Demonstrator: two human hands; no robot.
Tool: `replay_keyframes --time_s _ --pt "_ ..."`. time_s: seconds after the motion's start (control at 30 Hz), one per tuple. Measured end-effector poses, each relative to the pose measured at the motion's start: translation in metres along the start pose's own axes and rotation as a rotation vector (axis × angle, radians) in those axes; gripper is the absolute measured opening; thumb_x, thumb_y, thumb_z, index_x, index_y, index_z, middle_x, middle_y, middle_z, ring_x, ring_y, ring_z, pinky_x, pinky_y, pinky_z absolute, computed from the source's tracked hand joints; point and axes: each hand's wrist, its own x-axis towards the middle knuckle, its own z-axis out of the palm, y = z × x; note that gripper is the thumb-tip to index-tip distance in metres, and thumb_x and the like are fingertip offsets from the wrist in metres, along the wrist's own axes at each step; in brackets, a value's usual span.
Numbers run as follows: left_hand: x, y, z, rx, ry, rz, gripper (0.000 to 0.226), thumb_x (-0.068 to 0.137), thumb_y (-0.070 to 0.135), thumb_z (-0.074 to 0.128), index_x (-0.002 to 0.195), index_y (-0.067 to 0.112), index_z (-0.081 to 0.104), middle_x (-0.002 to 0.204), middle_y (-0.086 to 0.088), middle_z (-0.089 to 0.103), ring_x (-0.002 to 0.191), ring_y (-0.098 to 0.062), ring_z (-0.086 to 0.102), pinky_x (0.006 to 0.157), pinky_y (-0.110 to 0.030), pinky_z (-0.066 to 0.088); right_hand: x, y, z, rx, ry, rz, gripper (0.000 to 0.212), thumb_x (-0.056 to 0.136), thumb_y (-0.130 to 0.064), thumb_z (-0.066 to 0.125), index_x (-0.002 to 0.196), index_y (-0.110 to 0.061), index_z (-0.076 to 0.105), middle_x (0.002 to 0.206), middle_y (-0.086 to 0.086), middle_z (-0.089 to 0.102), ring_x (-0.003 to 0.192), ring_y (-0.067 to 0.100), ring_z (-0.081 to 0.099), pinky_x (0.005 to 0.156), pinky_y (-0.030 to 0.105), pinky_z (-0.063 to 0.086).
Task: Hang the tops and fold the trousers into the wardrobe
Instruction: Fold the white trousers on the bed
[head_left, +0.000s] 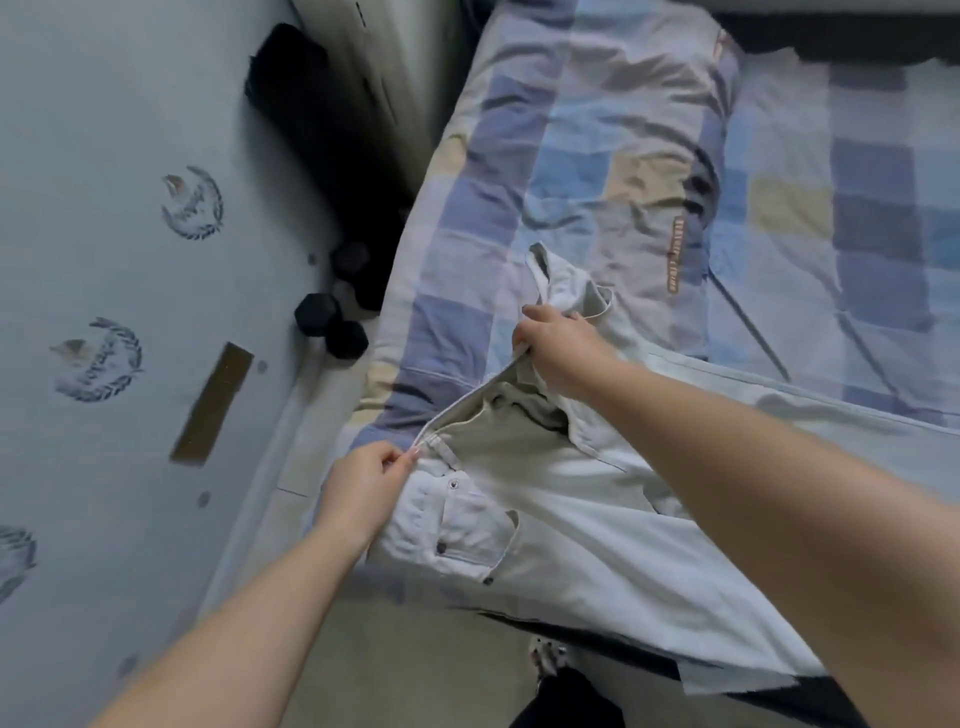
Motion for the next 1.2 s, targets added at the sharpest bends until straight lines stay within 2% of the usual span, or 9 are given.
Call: replay_keyframes --time_s 0.2,0.37,0.5,0.63,0.87,0.97,1.07,1.13,1.2 --pt "0.049 -0.067 0.015 0.021 -0.039 -0.064 0.031 0.090 0.041 0.059 0.069 0.019 0.063 0.062 0.002 0.060 0.073 -0.024 0.061 0.064 -0.032 0.042 0.060 -0.033 0.070 -0.019 -0.123 0.010 0.040 0.087 -0.019 0.051 0.126 -0.019 0.053 0.151 0.005 0.031 0.124 0.031 0.048 0.100 0.036 0.034" --pt "0.075 -0.107 0.044 0.173 -0.140 -0.073 0.028 0.092 0.042 0.056 0.070 0.024 0.058 0.069 0.006 0.059 0.075 -0.021 0.056 0.061 -0.029 0.035 0.066 -0.032 0.129 0.016 -0.225 0.047 0.065 0.093 -0.017 0.052 0.150 -0.020 0.019 0.160 0.000 0.004 0.127 0.033 0.045 0.089 0.041 0.048" --pt "0.098 -0.120 0.055 0.314 -0.184 -0.011 0.018 0.088 0.039 0.060 0.097 0.023 0.063 0.102 0.000 0.062 0.099 -0.021 0.059 0.079 -0.031 0.046 0.051 -0.016 0.172 -0.019 -0.315 0.105 0.058 0.092 -0.027 0.055 0.144 -0.018 0.032 0.151 0.003 0.028 0.126 0.031 0.045 0.093 0.040 0.046" --pt "0.126 -0.103 0.065 0.206 -0.188 0.102 0.012 0.090 0.034 0.060 0.094 0.023 0.061 0.100 0.004 0.061 0.097 -0.018 0.058 0.081 -0.031 0.044 0.052 -0.010 0.196 0.006 -0.351 0.139 0.048 0.093 -0.030 0.053 0.139 -0.021 0.041 0.139 0.003 0.044 0.124 0.028 0.046 0.092 0.036 0.044" --pt "0.164 -0.071 0.112 0.041 -0.352 -0.023 0.026 0.086 0.039 0.066 0.100 0.019 0.056 0.093 0.004 0.063 0.093 -0.017 0.059 0.078 -0.028 0.043 0.071 -0.015 0.235 -0.033 -0.191 0.134 0.035 0.089 -0.030 0.057 0.121 -0.016 0.052 0.119 0.007 0.052 0.111 0.031 0.050 0.080 0.036 0.045" --pt "0.171 -0.069 0.128 0.001 -0.348 -0.060 0.029 0.081 0.035 0.072 0.087 0.020 0.049 0.080 0.008 0.056 0.084 -0.017 0.055 0.071 -0.028 0.039 0.074 -0.010 0.249 0.030 -0.118 0.166 0.025 0.091 -0.029 0.053 0.112 -0.015 0.055 0.113 0.007 0.054 0.106 0.030 0.051 0.077 0.035 0.045" --pt "0.174 -0.070 0.136 -0.068 -0.308 -0.072 0.035 0.080 0.025 0.074 0.070 0.022 0.041 0.070 0.008 0.047 0.073 -0.016 0.046 0.060 -0.025 0.033 0.071 -0.005 0.251 0.229 -0.038 0.250 0.019 0.095 -0.031 0.049 0.101 -0.015 0.057 0.099 0.005 0.059 0.094 0.026 0.054 0.068 0.033 0.037" --pt "0.176 -0.069 0.138 -0.194 -0.217 -0.077 0.037 0.081 0.015 0.072 0.063 0.021 0.041 0.063 0.007 0.045 0.063 -0.015 0.042 0.051 -0.016 0.031 0.065 -0.002 0.244 0.466 0.056 0.349 0.015 0.095 -0.028 0.051 0.094 -0.015 0.056 0.086 0.001 0.058 0.083 0.022 0.053 0.064 0.029 0.031" --pt "0.179 -0.068 0.138 -0.328 -0.094 -0.102 0.035 0.081 0.005 0.069 0.060 0.021 0.046 0.059 0.007 0.048 0.057 -0.012 0.042 0.048 -0.010 0.033 0.059 -0.006 0.234 0.707 0.210 0.414 0.012 0.094 -0.025 0.053 0.091 -0.013 0.055 0.082 -0.001 0.058 0.078 0.018 0.052 0.063 0.023 0.034"
